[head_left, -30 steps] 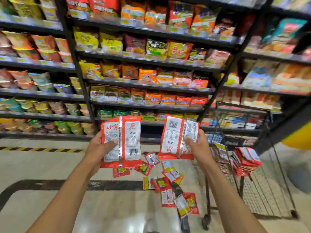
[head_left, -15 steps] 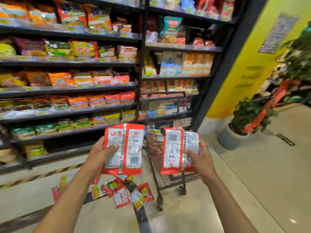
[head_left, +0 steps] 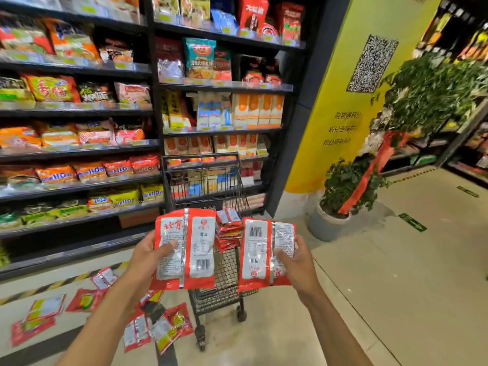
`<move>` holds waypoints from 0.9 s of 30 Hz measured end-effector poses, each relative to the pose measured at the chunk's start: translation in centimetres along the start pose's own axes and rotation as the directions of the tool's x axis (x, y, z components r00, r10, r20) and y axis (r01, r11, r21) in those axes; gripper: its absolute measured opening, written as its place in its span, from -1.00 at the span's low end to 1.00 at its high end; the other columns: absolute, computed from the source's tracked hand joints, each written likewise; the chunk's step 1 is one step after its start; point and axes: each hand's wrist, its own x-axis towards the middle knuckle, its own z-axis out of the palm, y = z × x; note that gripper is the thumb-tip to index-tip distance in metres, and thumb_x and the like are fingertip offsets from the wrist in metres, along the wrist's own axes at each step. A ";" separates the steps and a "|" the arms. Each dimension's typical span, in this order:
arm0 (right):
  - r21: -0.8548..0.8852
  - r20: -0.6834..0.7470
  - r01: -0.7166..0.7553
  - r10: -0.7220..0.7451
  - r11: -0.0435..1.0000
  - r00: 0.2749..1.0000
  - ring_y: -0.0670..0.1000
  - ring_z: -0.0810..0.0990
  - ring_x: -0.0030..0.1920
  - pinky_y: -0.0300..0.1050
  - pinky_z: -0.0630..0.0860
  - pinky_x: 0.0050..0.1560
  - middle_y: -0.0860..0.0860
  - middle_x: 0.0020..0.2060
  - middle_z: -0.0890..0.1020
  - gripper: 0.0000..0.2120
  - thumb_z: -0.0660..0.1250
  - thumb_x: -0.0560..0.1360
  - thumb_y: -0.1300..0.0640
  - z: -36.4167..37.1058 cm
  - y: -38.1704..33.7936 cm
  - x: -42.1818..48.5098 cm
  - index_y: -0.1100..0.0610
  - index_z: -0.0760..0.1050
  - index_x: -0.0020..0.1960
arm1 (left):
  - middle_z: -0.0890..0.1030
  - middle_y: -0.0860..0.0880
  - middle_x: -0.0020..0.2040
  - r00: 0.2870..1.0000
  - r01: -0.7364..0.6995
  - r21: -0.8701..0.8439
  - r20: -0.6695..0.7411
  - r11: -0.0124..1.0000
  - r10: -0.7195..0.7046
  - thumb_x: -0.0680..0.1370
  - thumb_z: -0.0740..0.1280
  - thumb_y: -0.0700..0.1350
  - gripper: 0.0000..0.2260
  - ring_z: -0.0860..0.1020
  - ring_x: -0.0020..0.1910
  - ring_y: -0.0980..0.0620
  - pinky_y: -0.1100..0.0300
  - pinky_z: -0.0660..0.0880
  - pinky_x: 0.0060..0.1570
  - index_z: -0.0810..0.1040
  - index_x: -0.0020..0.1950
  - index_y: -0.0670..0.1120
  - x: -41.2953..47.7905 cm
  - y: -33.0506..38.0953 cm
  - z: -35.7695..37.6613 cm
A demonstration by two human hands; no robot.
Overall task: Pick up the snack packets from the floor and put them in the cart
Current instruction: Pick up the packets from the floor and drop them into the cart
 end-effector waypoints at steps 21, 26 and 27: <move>-0.118 0.098 -0.162 0.174 0.980 0.980 0.00 0.78 -0.04 0.00 0.73 -0.09 -0.02 0.05 0.74 -0.68 0.38 0.61 0.32 8.1 3.8 22.6 -0.06 0.44 0.17 | 0.77 -0.06 0.03 0.986 0.095 -0.009 -0.137 0.995 -0.096 0.58 0.45 -0.23 -0.71 0.75 -0.05 -0.16 -0.16 0.67 -0.01 0.60 0.27 0.01 20.7 -1.8 1.8; -0.163 0.105 -0.237 0.256 0.958 0.961 0.08 0.76 0.02 0.28 0.68 0.09 0.01 0.05 0.74 -0.68 0.41 0.59 0.31 9.1 6.9 27.6 -0.06 0.48 0.17 | 0.77 -0.07 0.04 0.971 0.185 -0.046 -0.148 0.982 -0.190 0.59 0.43 -0.26 -0.74 0.75 -0.04 -0.14 -0.03 0.66 -0.09 0.61 0.22 0.01 25.8 -4.2 3.1; -0.180 0.116 -0.252 0.275 0.951 0.954 0.10 0.76 0.04 0.31 0.67 0.09 0.04 0.07 0.74 -0.68 0.42 0.58 0.30 9.2 7.7 28.7 -0.07 0.48 0.18 | 0.76 -0.08 0.05 0.962 0.213 -0.050 -0.163 0.976 -0.218 0.58 0.43 -0.27 -0.73 0.75 -0.03 -0.14 -0.02 0.65 -0.09 0.62 0.22 0.00 26.8 -5.1 3.3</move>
